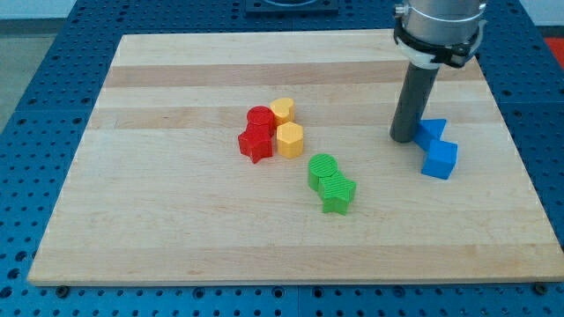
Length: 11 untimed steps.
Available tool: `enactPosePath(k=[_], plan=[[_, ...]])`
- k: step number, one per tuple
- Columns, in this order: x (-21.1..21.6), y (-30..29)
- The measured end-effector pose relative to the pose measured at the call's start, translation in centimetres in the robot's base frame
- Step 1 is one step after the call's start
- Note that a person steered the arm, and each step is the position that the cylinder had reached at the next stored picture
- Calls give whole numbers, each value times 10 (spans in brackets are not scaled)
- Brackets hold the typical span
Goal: Move the green blocks below the hexagon
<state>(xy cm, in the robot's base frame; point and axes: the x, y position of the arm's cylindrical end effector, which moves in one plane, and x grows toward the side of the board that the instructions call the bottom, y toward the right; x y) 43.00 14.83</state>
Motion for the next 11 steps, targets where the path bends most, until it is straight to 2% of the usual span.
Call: enactPosePath(k=[2, 4, 5, 6, 9, 11], plan=[[23, -53], [36, -56], [76, -56], [99, -56], [104, -120], [104, -131]])
